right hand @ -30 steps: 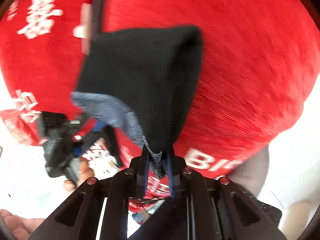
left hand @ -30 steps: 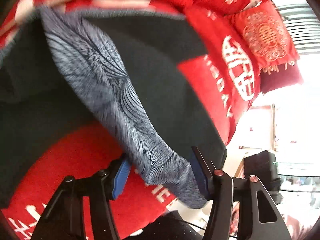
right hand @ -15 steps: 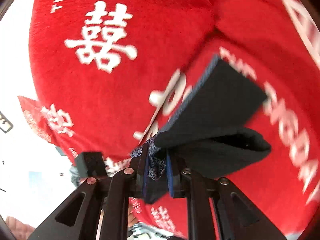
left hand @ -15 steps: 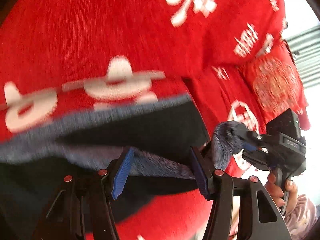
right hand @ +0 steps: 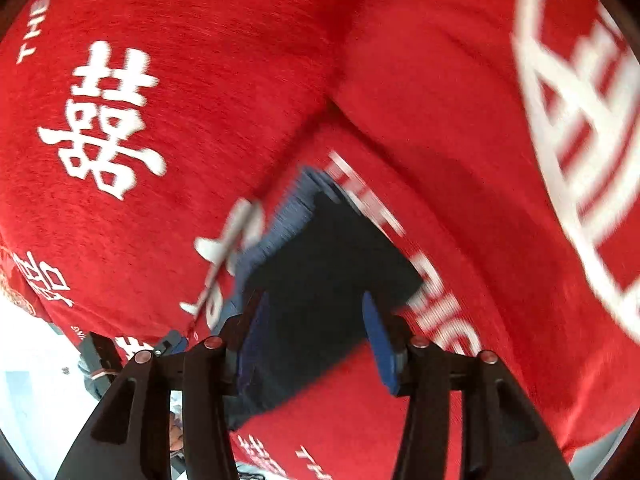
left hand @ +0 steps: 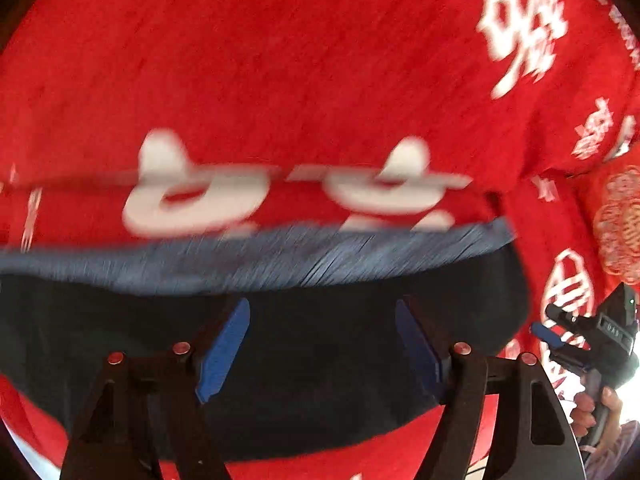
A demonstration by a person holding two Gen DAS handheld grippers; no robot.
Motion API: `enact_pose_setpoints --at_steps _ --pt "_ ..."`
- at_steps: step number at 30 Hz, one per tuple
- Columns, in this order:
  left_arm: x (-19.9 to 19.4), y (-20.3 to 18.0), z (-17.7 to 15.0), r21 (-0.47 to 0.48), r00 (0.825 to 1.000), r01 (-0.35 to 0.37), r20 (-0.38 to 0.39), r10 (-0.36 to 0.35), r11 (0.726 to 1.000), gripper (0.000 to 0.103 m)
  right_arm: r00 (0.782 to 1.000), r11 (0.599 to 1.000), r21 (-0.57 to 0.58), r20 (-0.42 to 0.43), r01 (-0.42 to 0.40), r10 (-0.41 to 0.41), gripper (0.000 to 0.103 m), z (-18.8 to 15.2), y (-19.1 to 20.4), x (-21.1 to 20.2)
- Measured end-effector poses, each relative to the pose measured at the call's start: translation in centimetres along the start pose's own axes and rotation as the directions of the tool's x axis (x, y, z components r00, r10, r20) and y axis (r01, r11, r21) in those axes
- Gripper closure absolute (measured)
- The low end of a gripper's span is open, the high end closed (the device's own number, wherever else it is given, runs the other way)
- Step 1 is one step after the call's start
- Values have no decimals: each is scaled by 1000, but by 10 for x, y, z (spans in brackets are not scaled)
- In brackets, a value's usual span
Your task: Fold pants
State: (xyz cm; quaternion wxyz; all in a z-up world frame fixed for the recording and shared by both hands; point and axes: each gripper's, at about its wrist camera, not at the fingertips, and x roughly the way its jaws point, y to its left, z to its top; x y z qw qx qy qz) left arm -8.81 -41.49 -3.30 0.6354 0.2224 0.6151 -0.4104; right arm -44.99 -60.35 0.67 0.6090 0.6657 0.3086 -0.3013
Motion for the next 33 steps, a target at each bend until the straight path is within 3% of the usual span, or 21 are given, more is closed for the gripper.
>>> enact_pose_setpoints --at_steps 2,3,4,5,8,11,15,20,22,25,28,31,33 --pt "10 8 -16 -27 999 -27 -37 26 999 27 1000 999 38 -20 -8 9 52 2 -9 14" --pt "12 10 -22 -34 998 -34 -47 32 999 27 999 998 58 -27 -18 19 60 2 -15 20" --pt "13 12 -27 -40 998 -46 -54 44 998 27 999 997 78 -34 -26 29 96 3 -18 27" --pt "13 12 -30 -36 997 -57 -51 55 998 27 999 995 91 -39 -34 37 98 3 -19 31" --pt "12 7 -30 -2 994 -110 -23 109 994 27 1000 999 25 13 -26 26 98 5 -3 23" --pt "24 15 -28 -7 984 -173 -51 172 985 27 992 992 23 -40 124 -123 97 5 -7 33" --pt "10 29 -28 -35 983 -180 -23 180 983 27 985 985 -17 3 171 -171 79 1 7 18" --pt "1 47 -42 -70 981 -191 -37 188 979 27 989 972 -186 52 143 -136 76 -1 49 -2" --pt "2 52 -48 -87 981 -194 -41 191 977 27 992 954 -275 16 123 -123 76 6 75 13" --pt "1 57 -53 -108 981 -195 -41 192 975 27 991 920 -388 -94 54 -98 76 14 113 68" --pt "1 49 -52 -119 981 -192 -50 188 974 27 977 883 -462 -142 77 -159 76 12 132 121" --pt "-7 57 -58 -126 979 -201 -44 197 972 27 975 864 -476 -53 167 -218 80 23 135 139" --pt "-12 67 -63 -142 977 -211 -48 206 967 27 970 892 -386 26 233 -242 80 40 122 129"
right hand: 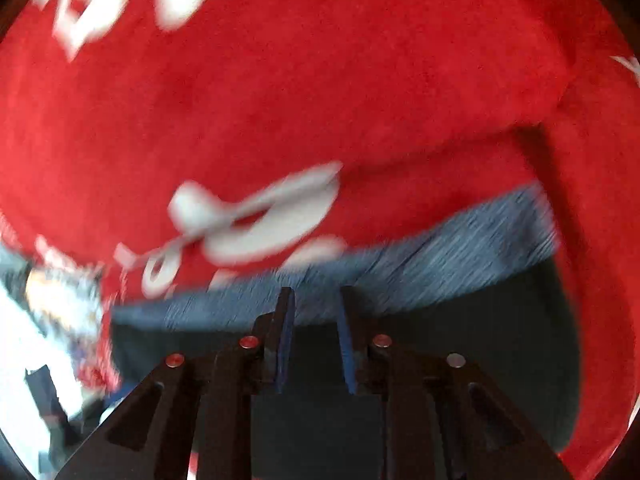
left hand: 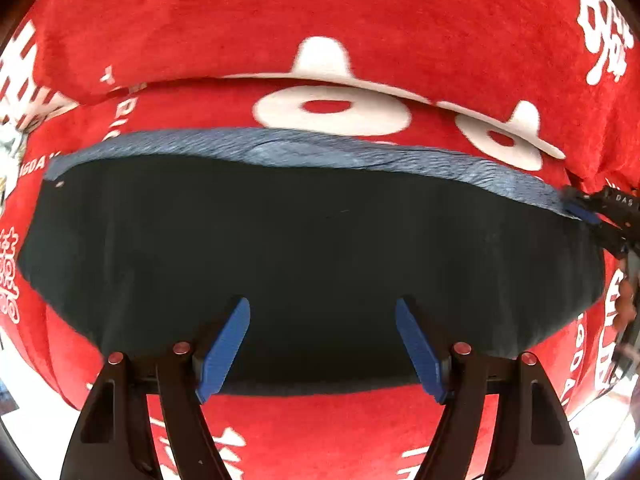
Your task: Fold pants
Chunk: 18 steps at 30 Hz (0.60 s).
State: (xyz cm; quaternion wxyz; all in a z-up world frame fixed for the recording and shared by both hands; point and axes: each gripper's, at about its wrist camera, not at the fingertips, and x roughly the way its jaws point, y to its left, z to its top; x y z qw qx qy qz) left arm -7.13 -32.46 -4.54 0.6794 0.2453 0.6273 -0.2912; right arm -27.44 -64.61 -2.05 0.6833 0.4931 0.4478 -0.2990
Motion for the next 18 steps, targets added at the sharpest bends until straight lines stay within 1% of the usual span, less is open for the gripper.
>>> enact_pose_setpoints --at_steps 1,2,3,4,5,6,7,8,12,13,14,18 --pt "-1 7 -2 -12 1000 -5 -4 5 1000 27 1000 998 66 19 24 -25 79 3 -11 -6" --pt "-2 14 -4 -27 1000 -10 -7 10 1000 27 999 994 112 27 23 -26 79 5 -20 -13" --pt "-3 22 -7 -45 1000 -14 -8 13 999 27 999 992 125 26 19 -22 77 5 -23 -20" --pt "-4 28 -8 -57 1000 -14 -9 13 998 27 1000 993 113 24 16 -18 71 2 -23 -27" --pt "-4 34 -9 -69 1000 -12 -10 11 998 27 1000 996 84 14 20 -21 68 -3 -19 -32" --pt "-5 40 -11 -76 1000 -9 -9 8 997 27 1000 998 55 2 22 -22 60 -9 -14 -36" --pt "-6 47 -14 -78 1000 -6 -8 5 997 27 1000 1000 24 -12 14 -14 56 -16 -6 -39" --pt "-5 51 -16 -77 1000 -4 -7 4 997 27 1000 1000 -7 -30 -3 3 56 -25 3 -40" --pt "-4 77 -21 -72 1000 20 -3 -20 997 27 991 988 -124 -109 -89 76 55 -53 55 -30" --pt "-4 88 -22 -72 1000 27 1 -27 997 27 986 979 -172 -138 -114 91 55 -62 80 -22" --pt "-5 97 -22 -73 999 32 5 -32 997 27 983 971 -202 -153 -127 97 55 -68 94 -17" --pt "-4 153 -22 -81 998 64 18 -62 995 27 971 924 -340 -213 -177 107 56 -94 182 14"
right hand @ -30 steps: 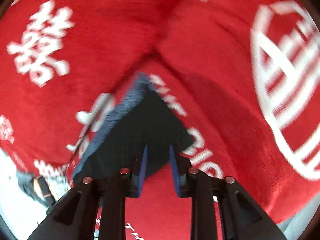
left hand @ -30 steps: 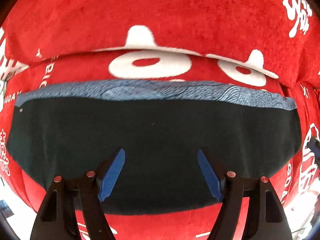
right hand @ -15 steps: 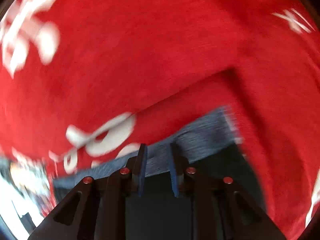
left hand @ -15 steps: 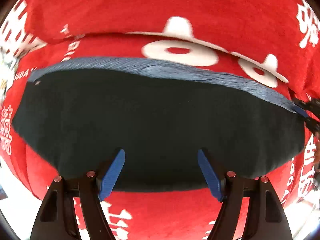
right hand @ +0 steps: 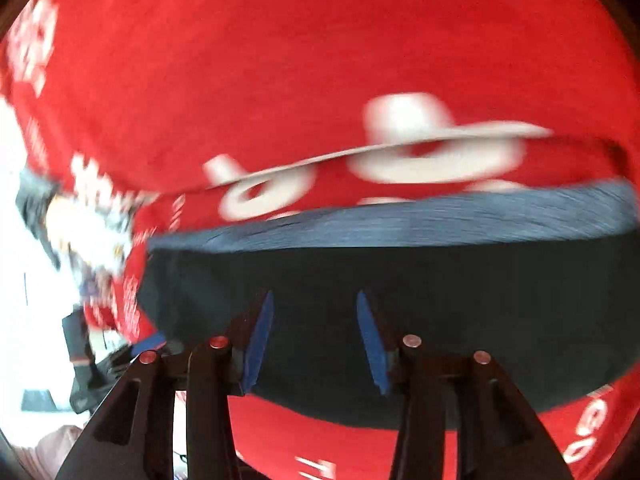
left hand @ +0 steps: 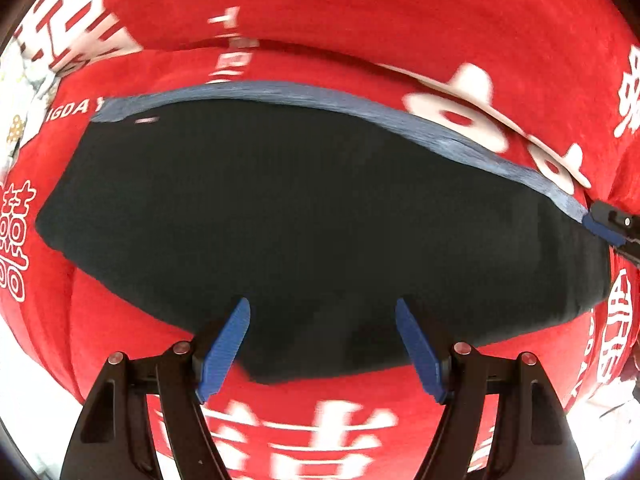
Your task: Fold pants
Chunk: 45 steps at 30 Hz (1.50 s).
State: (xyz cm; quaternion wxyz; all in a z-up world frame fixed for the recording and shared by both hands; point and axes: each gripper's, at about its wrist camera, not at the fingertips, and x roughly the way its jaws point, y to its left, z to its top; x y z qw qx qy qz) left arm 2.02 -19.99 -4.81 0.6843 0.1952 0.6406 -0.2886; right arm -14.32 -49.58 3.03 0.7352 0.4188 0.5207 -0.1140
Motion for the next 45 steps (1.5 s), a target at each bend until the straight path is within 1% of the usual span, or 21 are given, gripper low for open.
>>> enact_pose_setpoints --at_steps 1,3,5,9,13,15,17,19,23,26,28,29,30,31,35,37,40,41,43,44,45 --pt "0 18 2 0 1000 4 1 -4 1000 27 1000 999 -40 -17 -6 6 56 3 29 16" --pt "-3 53 7 -6 1000 3 8 -3 1000 27 999 996 -88 -39 -21 17 56 -1 63 37" --pt "-9 96 14 -22 1000 5 31 -5 1000 27 997 988 -154 -77 -31 20 55 4 116 72" --pt "-16 176 31 -41 996 -28 78 31 999 27 984 950 -305 -180 -63 8 56 18 216 147" --pt "-11 240 48 -43 994 -15 110 20 999 27 957 876 -469 -289 -114 -30 55 40 302 222" --pt "-2 264 55 -38 993 -5 115 9 999 27 943 829 -543 -328 -135 -61 53 51 328 250" --pt "9 278 59 -46 994 30 105 -25 998 27 931 787 -602 -349 -133 -110 52 61 353 287" --pt "20 290 60 -56 992 97 90 -92 994 27 916 760 -638 -370 -127 -158 52 68 362 314" --pt "31 297 55 -46 985 150 97 -145 988 27 895 721 -686 -378 -98 -237 52 77 375 360" --pt "35 300 54 -55 978 183 110 -176 982 27 876 723 -683 -409 -108 -255 52 82 379 384" --pt "34 300 56 -52 976 192 114 -185 980 27 854 737 -664 -450 -124 -262 52 84 378 396" --pt "34 300 56 -54 975 197 116 -190 979 27 848 740 -661 -459 -126 -266 55 84 378 399" --pt "34 301 55 -52 974 201 119 -193 978 27 851 742 -656 -463 -141 -248 77 85 380 397" --pt "32 301 54 -50 973 204 120 -197 978 27 851 743 -653 -466 -146 -242 93 84 381 395" --pt "29 304 49 -38 965 242 114 -237 969 27 832 731 -657 -501 -186 -238 97 79 384 389" --pt "29 302 48 -30 967 237 106 -233 971 27 839 717 -676 -481 -170 -254 96 80 386 389" --pt "28 302 49 -16 965 243 108 -240 970 27 830 715 -681 -483 -156 -279 90 81 386 398" --pt "30 302 51 -20 962 251 112 -248 968 27 824 714 -682 -489 -156 -287 90 80 386 402" --pt "32 304 52 -29 959 261 123 -256 965 27 821 709 -688 -488 -152 -297 90 78 385 408" --pt "32 305 53 -34 956 267 133 -260 963 29 819 714 -685 -489 -147 -301 90 78 383 410" --pt "32 305 54 -36 958 257 138 -250 966 37 820 718 -681 -488 -143 -299 95 78 382 410"
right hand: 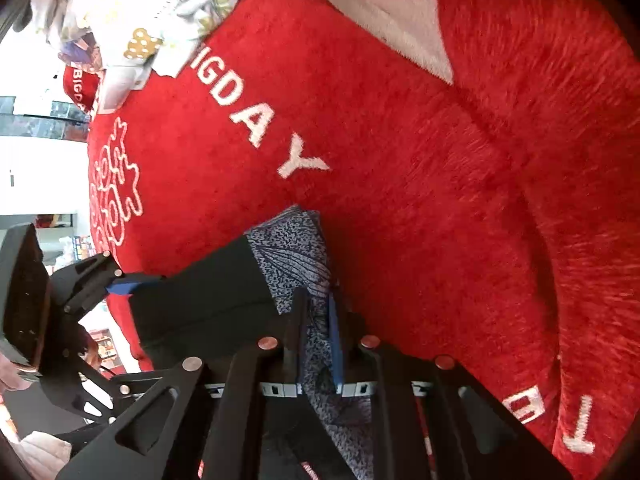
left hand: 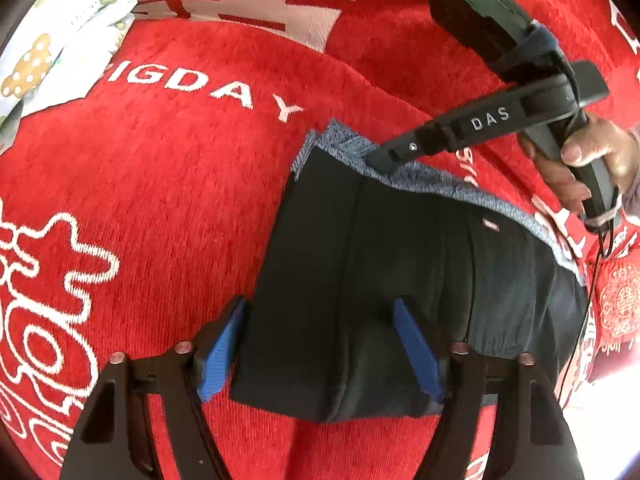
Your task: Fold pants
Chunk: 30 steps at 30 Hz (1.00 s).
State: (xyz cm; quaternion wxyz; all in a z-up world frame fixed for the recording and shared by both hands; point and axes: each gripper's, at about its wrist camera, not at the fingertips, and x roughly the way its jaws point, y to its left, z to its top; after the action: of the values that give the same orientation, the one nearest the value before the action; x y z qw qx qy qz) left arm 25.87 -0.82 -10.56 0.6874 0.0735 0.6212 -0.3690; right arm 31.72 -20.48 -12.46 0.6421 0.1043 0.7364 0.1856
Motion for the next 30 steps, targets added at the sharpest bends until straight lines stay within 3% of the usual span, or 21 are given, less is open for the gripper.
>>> enact_pose_setpoints --at_steps 1,6,9,13,18,20,21,23,25,26,27,28,30 --pt "-2 0 0 -1 1000 2 -2 -2 1000 42 1000 1000 -4 20 -10 10 96 -2 3 -5" --pt "-21 6 -11 -38 1000 4 9 -4 999 42 985 986 -81 82 -146 152 97 -3 36 -39" --pt "-22 11 -16 -68 999 -43 -3 43 997 42 995 994 -85 68 -72 78 97 5 38 -30" --pt "-23 8 -11 -65 998 -64 4 65 996 42 999 999 3 17 49 -50 94 9 14 14" --pt "-22 -12 9 -59 998 -57 29 59 997 42 988 993 102 132 62 -76 89 -11 13 -8" --pt "-20 -21 22 -56 996 -70 47 72 996 28 979 982 177 178 67 -99 89 -30 5 -29" --pt "-15 -26 28 -58 994 -88 57 91 994 21 975 974 224 210 27 -75 89 -44 0 -40" --pt "2 -33 43 -51 993 -106 47 108 993 21 969 954 297 244 -48 -28 89 -70 -10 -51" --pt "29 -33 50 -47 984 -178 2 178 983 21 973 931 361 230 -59 -28 89 -98 -21 -46" --pt "41 -33 53 -41 976 -217 -17 217 975 21 976 918 396 206 -14 -75 90 -113 -30 -42" --pt "41 -35 55 -35 973 -228 12 229 973 21 971 904 427 205 29 -127 86 -124 -36 -42" --pt "40 -39 58 -20 969 -247 22 248 969 21 960 882 468 221 51 -173 79 -137 -47 -45" --pt "37 -44 62 0 959 -283 7 283 959 21 937 792 603 212 98 -278 79 -170 -76 -58"
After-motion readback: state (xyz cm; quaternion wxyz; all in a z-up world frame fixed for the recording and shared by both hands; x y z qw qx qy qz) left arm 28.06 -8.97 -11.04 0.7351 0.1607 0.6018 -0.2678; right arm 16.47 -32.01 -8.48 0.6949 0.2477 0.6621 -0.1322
